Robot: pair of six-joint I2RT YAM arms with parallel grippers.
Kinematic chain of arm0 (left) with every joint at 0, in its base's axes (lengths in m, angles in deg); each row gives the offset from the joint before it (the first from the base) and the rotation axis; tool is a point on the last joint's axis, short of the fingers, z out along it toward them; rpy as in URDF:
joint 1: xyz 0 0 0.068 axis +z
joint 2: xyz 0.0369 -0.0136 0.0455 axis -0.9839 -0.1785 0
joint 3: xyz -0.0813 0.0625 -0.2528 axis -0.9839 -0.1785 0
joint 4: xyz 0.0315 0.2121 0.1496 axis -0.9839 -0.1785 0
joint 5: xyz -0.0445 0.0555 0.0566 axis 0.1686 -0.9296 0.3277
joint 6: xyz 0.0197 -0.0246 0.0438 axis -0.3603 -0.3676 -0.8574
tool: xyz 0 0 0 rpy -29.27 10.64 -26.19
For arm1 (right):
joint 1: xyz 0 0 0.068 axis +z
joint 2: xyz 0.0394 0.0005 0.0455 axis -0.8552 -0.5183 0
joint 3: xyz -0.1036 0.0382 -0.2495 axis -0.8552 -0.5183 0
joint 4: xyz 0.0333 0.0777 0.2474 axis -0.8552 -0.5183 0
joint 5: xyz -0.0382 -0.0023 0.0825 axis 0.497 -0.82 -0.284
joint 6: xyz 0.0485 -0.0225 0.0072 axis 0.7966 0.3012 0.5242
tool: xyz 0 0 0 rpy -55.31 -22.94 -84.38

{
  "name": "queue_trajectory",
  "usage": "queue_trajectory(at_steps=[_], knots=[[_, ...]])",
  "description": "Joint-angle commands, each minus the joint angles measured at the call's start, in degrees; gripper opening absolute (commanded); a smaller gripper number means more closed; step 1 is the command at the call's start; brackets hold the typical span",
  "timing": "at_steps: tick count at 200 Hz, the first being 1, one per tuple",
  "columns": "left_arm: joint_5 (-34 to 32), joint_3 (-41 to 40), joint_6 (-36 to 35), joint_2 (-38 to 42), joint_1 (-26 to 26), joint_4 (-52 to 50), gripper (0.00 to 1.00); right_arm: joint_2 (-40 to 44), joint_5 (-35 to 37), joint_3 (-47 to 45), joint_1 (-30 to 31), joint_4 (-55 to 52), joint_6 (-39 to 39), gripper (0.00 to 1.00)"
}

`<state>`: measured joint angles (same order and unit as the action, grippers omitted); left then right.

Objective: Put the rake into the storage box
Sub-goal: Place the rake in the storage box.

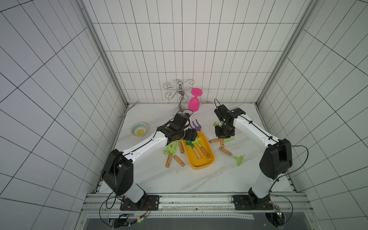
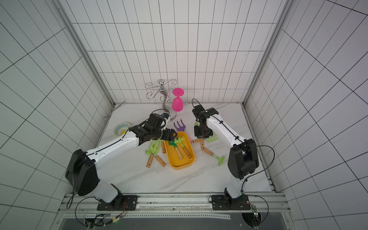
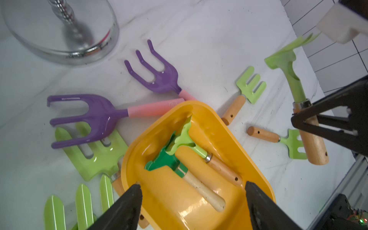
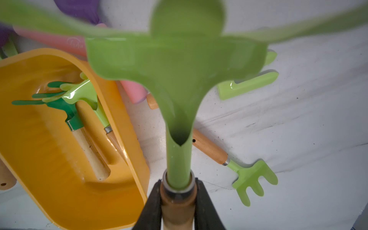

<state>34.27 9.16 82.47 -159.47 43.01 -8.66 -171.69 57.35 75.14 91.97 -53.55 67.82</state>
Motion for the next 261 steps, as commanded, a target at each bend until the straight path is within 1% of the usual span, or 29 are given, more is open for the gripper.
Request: queue_trajectory(at_steps=[1,12,37,64,88,120,141,178,202,234,250,261], knots=[[4.5,-7.6,5.6,7.2,-0.4,5.4,0.82,-0.8,-1.9,4.9,3.4,-3.1,-2.2,0.00],[5.7,-11.4,7.5,9.9,-0.8,8.4,0.82,-1.6,-3.0,5.8,5.0,-3.7,-2.5,0.00],[3.5,-16.2,10.1,13.9,-1.3,9.7,0.81,-3.6,-1.9,6.5,9.4,-4.5,-2.1,0.00],[-0.6,-18.6,10.7,16.8,-1.2,8.1,0.81,-4.8,-2.0,5.3,12.8,-2.7,-0.9,0.00],[-2.4,-19.1,10.5,18.1,-1.1,5.8,0.81,-5.7,-1.7,4.4,14.7,-0.6,-0.3,0.00],[-6.7,-20.0,11.6,20.2,-1.0,2.6,0.81,-9.1,-2.1,2.5,15.6,3.4,-1.3,0.00],[-9.6,-20.4,11.8,22.6,-0.8,-0.3,0.81,-12.0,-2.1,1.7,16.1,4.2,-2.1,0.00],[-12.0,-23.1,12.6,27.5,-0.6,-1.6,0.81,-11.8,-1.7,-3.8,16.9,7.7,-2.4,0.00],[-13.4,-24.2,13.2,30.2,-0.4,-4.1,0.82,-12.3,-0.9,-5.4,17.0,9.0,-2.9,0.00],[-14.8,-26.1,12.7,33.6,-0.3,-3.4,0.82,-15.1,-0.4,-4.7,17.2,10.0,-3.8,0.00],[-14.8,-26.3,12.6,34.4,-0.3,-3.3,0.82,-17.5,1.5,-2.8,17.2,10.0,-3.6,0.00],[-14.7,-26.1,12.5,34.6,-0.3,-3.5,0.82,-18.7,2.3,-1.7,17.2,10.2,-3.5,0.06]])
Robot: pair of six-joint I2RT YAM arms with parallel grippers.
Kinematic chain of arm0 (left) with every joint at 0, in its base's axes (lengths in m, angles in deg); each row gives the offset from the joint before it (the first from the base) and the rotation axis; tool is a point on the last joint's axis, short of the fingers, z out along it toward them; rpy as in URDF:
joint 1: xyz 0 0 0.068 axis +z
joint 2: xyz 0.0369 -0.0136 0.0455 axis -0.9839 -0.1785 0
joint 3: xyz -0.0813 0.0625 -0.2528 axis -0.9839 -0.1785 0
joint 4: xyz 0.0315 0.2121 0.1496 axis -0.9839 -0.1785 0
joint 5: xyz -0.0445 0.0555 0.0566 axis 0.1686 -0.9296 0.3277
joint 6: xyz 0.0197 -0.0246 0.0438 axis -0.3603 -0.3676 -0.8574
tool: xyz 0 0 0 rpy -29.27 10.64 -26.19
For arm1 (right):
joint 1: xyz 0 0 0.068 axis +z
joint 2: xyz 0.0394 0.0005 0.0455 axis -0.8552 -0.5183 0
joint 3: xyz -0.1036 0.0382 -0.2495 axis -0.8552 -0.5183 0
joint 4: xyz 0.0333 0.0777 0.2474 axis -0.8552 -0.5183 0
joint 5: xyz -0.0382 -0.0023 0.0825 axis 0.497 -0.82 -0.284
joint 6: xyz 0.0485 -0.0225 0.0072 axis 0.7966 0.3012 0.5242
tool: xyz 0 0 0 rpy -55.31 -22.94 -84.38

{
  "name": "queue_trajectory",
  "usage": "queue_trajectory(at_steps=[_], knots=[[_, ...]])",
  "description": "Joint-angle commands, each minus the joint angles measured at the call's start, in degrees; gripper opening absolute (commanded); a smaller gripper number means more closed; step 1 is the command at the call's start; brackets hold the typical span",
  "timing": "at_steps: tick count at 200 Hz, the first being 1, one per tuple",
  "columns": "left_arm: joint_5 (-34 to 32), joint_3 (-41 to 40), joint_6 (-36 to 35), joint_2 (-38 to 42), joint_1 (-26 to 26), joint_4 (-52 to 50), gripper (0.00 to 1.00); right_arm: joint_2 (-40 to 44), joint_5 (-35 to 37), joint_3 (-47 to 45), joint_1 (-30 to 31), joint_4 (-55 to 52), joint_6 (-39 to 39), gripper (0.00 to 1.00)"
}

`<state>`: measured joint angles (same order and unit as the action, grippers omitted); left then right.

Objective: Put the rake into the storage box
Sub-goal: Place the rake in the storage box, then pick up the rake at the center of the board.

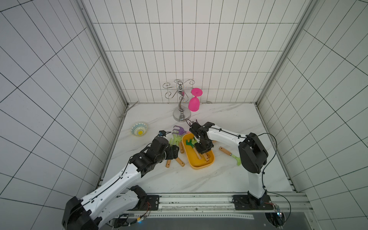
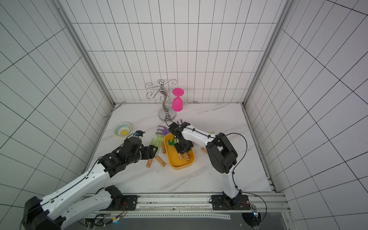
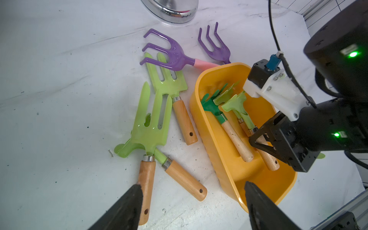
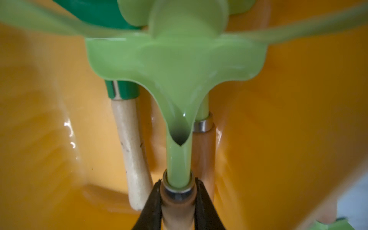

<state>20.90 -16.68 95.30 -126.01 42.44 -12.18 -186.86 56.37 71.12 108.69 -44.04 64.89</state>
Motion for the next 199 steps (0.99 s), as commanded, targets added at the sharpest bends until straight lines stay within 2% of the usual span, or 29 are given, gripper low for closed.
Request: queue_trajectory(at_steps=[1,22,47,82,98,105,110,126,142,154,181,199], knots=[[-1.4,-0.3,-0.3,1.1,0.3,0.0,0.82,-3.6,3.4,2.4,0.5,0.7,-0.6,0.07],[0.0,-0.1,-1.2,0.9,0.3,0.0,0.83,-4.7,3.2,3.9,0.5,0.8,0.1,0.17],[4.5,1.4,-5.8,-0.3,0.2,-0.1,0.83,-3.9,3.5,4.3,0.5,0.4,1.6,0.32],[7.4,7.1,-13.2,-3.1,-0.4,-1.6,0.84,5.0,0.6,2.6,0.5,0.7,2.4,0.50],[10.4,10.3,-16.4,-5.3,-0.6,-1.2,0.84,9.5,-1.3,2.0,0.4,0.7,0.6,0.54],[12.2,12.0,-18.0,-6.6,-0.9,-1.3,0.84,11.3,-1.1,1.8,0.2,0.3,0.4,0.66],[13.1,13.1,-19.0,-7.6,-1.4,-1.5,0.84,12.4,-1.3,1.4,0.0,0.2,0.2,0.71],[13.6,16.6,-22.4,-11.4,-3.9,-2.0,0.84,15.4,-2.3,0.4,-0.5,-0.5,-0.5,0.73],[12.7,20.0,-25.7,-15.2,-7.3,-2.3,0.84,18.6,2.2,-1.3,-2.2,-3.1,2.4,0.73],[12.1,22.6,-28.6,-18.6,-10.4,-1.7,0.85,22.2,5.5,-3.6,-5.5,-5.5,4.0,0.73],[11.4,30.4,-35.9,-29.0,-17.9,-2.0,0.85,33.8,7.3,-10.1,-20.4,-8.1,4.9,0.73],[11.2,36.4,-39.5,-37.4,-20.6,-3.2,0.85,41.1,7.0,-13.7,-30.5,-8.0,6.1,0.83]])
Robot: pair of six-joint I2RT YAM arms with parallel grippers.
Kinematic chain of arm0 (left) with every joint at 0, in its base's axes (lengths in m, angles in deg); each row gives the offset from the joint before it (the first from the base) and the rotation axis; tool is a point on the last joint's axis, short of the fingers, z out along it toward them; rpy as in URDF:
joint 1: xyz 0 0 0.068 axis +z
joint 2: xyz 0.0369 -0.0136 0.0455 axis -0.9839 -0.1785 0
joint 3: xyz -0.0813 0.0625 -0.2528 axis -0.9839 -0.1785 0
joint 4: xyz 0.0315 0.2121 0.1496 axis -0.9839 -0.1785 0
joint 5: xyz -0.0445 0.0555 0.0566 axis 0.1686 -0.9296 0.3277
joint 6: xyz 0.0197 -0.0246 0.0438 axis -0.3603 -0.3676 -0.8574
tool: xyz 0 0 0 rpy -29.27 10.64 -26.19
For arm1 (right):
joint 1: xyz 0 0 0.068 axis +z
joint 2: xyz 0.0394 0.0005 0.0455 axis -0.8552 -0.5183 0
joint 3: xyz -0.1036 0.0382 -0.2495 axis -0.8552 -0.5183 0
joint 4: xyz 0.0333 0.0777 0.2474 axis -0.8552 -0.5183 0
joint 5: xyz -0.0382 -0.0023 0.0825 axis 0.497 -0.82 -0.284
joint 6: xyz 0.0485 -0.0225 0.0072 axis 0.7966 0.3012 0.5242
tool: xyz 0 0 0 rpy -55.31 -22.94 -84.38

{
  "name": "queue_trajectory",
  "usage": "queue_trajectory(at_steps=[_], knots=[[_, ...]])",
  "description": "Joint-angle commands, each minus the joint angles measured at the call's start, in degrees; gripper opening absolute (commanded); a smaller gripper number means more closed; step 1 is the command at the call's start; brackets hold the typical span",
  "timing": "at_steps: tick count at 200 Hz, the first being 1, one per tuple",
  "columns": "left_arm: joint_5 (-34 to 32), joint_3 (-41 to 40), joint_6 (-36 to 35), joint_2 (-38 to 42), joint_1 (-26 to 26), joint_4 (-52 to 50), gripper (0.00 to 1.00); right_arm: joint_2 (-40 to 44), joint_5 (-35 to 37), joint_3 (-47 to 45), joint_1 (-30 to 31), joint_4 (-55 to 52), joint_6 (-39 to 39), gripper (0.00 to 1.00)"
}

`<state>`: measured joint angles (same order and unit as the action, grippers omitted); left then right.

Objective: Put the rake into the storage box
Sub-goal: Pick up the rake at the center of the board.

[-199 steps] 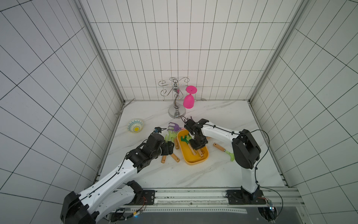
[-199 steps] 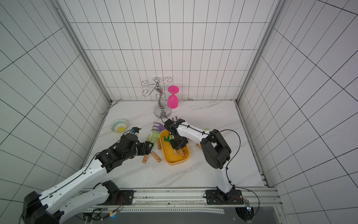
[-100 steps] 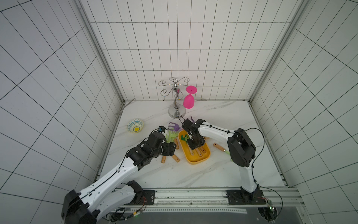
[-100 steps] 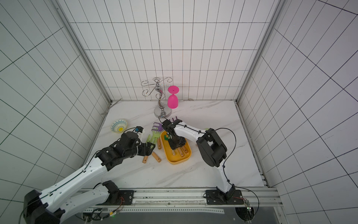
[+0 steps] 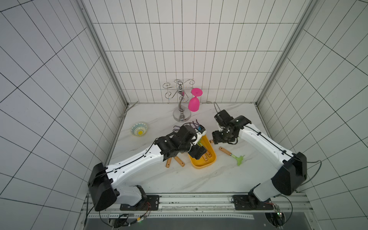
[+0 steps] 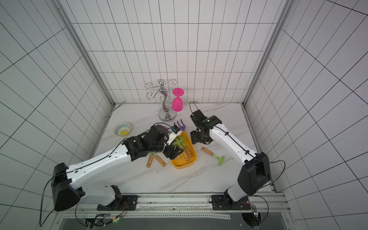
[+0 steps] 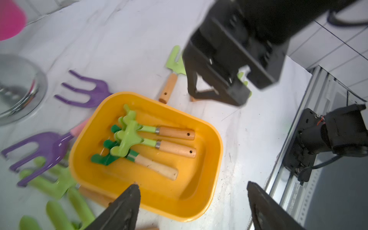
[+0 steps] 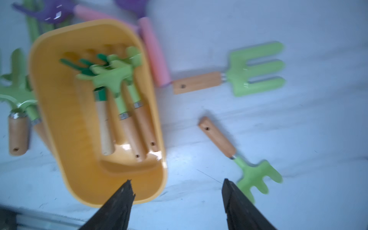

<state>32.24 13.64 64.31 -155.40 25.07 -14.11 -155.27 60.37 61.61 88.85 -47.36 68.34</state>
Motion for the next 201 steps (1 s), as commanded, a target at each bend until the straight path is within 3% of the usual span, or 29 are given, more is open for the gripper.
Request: queue_trajectory(at_steps=[1,12,28,72,128,158,201], knots=[[-0.2,6.3,-8.7,-8.4,-3.3,-1.3,0.85,10.0,2.9,-4.3,-11.1,-4.7,2.7,0.84],[-1.3,9.7,-11.1,-13.4,-4.3,-1.9,0.85,13.4,3.0,-5.6,-15.4,-4.6,3.9,0.91],[-2.4,15.6,-13.2,-21.0,-5.3,-3.9,0.85,17.1,1.1,-6.7,-21.3,-4.7,4.6,0.93],[-5.2,32.7,-14.9,-38.8,-7.0,-10.6,0.85,21.8,-10.3,-7.3,-34.2,-6.1,7.1,0.94],[-4.2,44.7,-20.4,-52.1,-6.4,-14.5,0.86,26.4,-13.6,-9.5,-34.9,-7.2,7.6,0.94],[-4.6,50.2,-21.3,-57.2,-6.5,-15.7,0.85,28.3,-11.1,-9.4,-35.1,-9.2,7.3,0.94],[-2.6,50.9,-21.4,-59.4,-6.6,-12.1,0.85,30.4,-2.6,-5.6,-35.1,-13.1,4.7,0.94]])
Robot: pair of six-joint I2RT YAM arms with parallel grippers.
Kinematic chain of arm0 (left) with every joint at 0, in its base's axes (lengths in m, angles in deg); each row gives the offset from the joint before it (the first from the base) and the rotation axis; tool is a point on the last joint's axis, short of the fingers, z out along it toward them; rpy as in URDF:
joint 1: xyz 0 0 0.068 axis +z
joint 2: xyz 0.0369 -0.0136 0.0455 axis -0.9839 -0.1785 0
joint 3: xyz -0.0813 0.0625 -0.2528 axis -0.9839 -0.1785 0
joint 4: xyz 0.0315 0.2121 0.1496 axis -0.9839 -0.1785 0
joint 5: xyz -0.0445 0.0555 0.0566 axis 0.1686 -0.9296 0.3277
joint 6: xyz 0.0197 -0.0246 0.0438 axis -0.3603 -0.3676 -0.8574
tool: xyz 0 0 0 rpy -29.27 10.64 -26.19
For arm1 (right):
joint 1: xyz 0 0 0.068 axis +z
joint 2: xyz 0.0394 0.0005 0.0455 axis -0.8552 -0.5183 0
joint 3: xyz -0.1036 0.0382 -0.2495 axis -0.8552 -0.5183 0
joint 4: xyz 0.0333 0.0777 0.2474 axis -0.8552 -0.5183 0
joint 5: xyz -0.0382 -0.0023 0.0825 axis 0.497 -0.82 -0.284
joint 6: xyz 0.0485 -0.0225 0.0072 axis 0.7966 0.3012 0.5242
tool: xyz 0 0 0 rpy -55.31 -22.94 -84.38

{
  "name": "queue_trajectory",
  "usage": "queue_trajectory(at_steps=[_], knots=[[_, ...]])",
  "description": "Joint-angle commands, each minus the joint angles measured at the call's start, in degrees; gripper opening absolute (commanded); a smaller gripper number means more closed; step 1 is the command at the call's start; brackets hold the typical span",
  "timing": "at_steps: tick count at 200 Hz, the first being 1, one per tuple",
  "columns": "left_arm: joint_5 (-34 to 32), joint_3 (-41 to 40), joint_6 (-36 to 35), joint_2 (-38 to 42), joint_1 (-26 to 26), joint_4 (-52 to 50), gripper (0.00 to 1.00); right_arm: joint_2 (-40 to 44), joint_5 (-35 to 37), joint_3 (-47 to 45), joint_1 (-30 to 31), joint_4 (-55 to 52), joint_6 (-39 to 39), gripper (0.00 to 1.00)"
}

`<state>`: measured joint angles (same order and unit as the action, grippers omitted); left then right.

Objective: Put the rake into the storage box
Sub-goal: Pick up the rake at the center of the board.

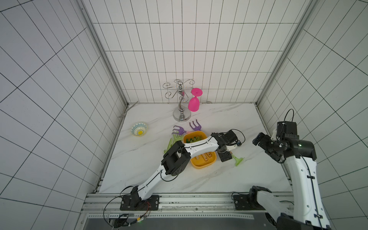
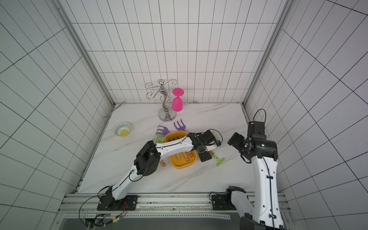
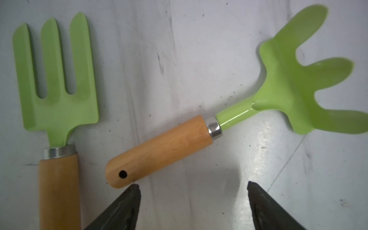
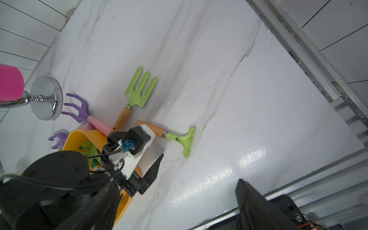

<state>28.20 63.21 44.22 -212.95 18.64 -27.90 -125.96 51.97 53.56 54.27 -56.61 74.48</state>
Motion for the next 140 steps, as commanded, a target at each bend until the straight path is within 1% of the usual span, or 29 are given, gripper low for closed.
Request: queue_trajectory(at_steps=[1,15,31,52,75,102,140], knots=[[1.4,1.3,-1.3,-1.9,-0.2,1.8,0.85,1.2,5.9,2.6,-0.5,-3.9,-1.4,0.94],[-0.2,1.5,-1.5,-2.0,-0.2,1.9,0.85,1.9,6.2,2.9,-0.5,-4.0,-1.6,0.94],[-4.1,1.5,-0.8,-1.1,-0.2,2.3,0.85,2.4,6.1,2.6,-0.5,-4.0,-1.8,0.94],[-5.7,-2.6,-2.3,2.4,-0.1,7.1,0.85,2.9,5.5,1.3,-0.5,-3.9,-2.0,0.94],[-3.6,-5.9,-5.4,5.0,-0.1,11.7,0.85,2.9,4.6,-0.6,-0.5,-3.9,-2.2,0.94],[0.7,-5.5,-9.5,3.0,-0.1,12.9,0.85,2.2,3.0,-1.2,-0.5,-3.9,-2.5,0.94],[0.2,-6.2,-11.5,2.2,-0.4,14.1,0.85,1.6,2.7,-1.0,-0.5,-3.9,-2.9,0.94]])
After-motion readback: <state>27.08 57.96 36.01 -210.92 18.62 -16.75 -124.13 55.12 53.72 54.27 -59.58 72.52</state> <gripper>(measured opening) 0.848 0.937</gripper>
